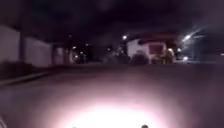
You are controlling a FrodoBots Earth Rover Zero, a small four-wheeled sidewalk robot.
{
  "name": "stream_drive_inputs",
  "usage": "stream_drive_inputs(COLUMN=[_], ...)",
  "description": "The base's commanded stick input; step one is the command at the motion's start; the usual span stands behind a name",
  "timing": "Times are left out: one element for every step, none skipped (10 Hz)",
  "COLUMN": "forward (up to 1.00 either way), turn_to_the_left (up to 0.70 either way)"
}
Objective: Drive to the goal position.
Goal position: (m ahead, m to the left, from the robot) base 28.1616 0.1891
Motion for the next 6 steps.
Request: stream_drive_inputs(forward=[0.7,0.7,0.7,0.7,0.7,0.7], turn_to_the_left=[0.0,0.0,0.0,0.0,0.0,0.0])
